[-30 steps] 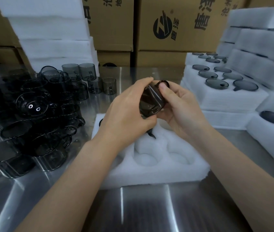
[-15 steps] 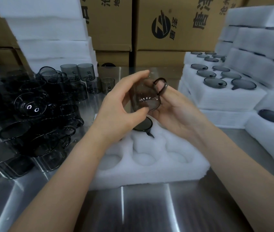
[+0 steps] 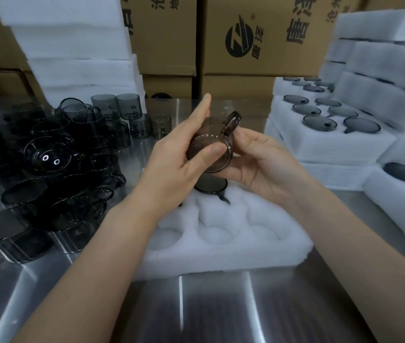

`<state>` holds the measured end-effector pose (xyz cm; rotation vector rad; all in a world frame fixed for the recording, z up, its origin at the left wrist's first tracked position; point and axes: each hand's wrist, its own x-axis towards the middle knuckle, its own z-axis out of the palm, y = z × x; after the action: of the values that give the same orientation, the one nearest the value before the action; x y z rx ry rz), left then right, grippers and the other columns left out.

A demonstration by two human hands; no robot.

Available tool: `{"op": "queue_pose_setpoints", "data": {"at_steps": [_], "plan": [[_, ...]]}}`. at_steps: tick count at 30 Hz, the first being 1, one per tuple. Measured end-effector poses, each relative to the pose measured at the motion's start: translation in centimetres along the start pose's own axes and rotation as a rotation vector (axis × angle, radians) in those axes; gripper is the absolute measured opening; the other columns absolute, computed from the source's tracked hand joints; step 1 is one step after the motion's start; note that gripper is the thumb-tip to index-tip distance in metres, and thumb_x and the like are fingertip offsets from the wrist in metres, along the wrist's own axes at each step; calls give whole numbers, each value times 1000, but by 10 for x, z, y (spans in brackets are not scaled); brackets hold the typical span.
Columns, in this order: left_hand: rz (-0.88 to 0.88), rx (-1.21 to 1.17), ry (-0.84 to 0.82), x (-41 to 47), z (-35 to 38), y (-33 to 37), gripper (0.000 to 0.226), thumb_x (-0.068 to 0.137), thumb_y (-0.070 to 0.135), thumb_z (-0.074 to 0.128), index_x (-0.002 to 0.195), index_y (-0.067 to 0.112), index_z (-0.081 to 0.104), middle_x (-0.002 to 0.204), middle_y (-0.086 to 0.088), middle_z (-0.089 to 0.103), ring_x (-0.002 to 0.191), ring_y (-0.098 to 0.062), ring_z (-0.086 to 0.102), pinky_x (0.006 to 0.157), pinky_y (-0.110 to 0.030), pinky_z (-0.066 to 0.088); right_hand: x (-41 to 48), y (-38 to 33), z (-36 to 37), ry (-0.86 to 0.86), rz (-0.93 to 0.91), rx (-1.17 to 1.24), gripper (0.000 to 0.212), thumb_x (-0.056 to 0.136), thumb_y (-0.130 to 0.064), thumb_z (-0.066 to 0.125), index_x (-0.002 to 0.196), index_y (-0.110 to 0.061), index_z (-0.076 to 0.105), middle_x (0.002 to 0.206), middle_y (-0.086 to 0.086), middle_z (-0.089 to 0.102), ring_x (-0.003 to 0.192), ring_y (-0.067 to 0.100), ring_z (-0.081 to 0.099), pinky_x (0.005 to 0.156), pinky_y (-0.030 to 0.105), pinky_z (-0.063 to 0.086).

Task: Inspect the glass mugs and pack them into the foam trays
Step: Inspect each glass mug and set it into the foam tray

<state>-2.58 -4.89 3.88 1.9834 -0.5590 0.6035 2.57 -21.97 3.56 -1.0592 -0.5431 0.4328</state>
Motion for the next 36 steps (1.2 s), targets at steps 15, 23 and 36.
{"op": "queue_pose_setpoints", "data": {"at_steps": [15,23,36], "plan": [[5,-120,-81,-2,2,-4,46,101,47,23,144,40,35,149,12,44,139,-1,37,117,-31,29,-5,-21,6,64,167,-85,49,75,-33,65,111,0,64,111,22,61,101,29,62,82,37,55],[-291,134,174,2,-11,-9,37,98,36,39,108,26,73,103,3,73,100,-7,62,92,-29,48,-25,-47,-14,197,-77,-738,41,86,16,56,116,-12,60,106,0,68,93,7,66,78,21,54],[-569,395,-103,1,-14,-28,23,96,40,51,106,32,70,104,7,69,102,-18,60,91,-36,49,-35,-49,-11,-28,198,-1068,54,62,-5,56,112,-26,65,116,6,64,112,18,61,97,35,49]]}}
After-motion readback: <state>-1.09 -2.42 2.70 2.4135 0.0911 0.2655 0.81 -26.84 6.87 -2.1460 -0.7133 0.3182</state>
